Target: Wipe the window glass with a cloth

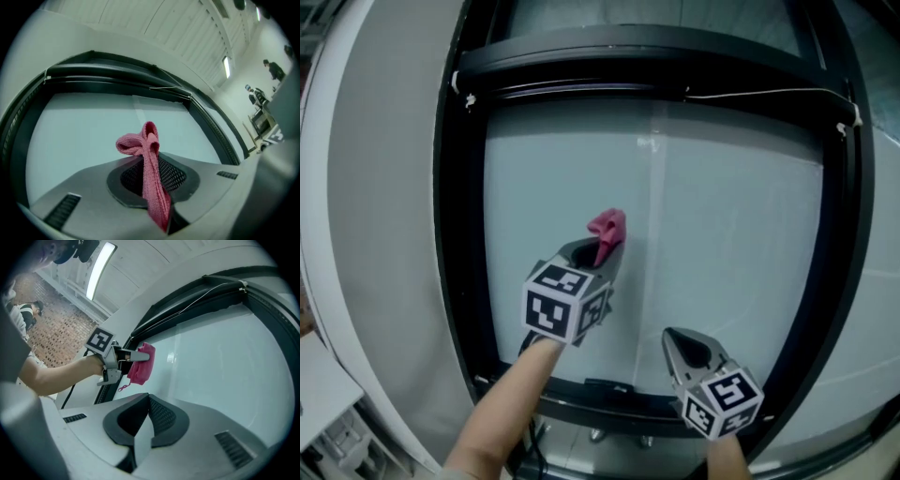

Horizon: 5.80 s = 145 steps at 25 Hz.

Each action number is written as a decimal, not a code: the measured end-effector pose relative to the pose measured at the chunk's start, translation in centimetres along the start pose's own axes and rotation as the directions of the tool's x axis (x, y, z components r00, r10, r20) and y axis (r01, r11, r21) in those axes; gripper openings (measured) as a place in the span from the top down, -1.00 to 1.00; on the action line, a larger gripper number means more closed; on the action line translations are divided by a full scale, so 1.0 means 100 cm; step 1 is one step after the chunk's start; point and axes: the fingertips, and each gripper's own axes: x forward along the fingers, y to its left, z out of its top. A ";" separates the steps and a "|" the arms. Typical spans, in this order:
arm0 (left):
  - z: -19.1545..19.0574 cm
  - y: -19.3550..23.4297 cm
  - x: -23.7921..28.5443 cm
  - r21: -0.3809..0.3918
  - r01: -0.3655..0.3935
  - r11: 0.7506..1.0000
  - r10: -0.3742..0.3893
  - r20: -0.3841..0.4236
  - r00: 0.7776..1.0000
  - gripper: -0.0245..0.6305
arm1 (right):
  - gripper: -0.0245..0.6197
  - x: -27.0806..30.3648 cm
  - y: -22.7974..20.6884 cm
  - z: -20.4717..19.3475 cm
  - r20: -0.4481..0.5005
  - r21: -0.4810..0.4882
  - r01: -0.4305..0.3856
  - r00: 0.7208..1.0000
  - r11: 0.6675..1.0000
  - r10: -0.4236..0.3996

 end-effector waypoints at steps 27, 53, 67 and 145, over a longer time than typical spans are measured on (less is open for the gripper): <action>0.106 0.293 -0.027 0.046 -0.535 0.844 0.537 -0.057 0.842 0.77 | 0.96 0.109 0.101 0.065 0.069 -0.068 -0.206 0.975 0.976 0.211; 0.124 0.202 0.062 -0.002 -0.374 0.928 0.373 -0.015 0.928 0.77 | 0.96 0.051 0.060 0.061 0.072 -0.090 -0.135 0.987 0.987 0.141; 0.153 0.046 0.135 -0.007 -0.187 0.982 0.187 0.034 0.982 0.77 | 0.96 -0.013 0.005 0.054 0.034 -0.097 -0.007 0.999 0.995 0.011; 0.114 -0.109 0.195 -0.096 0.121 0.988 -0.121 0.013 0.993 0.77 | 0.96 -0.089 -0.041 -0.021 -0.128 0.010 0.175 0.977 0.985 -0.172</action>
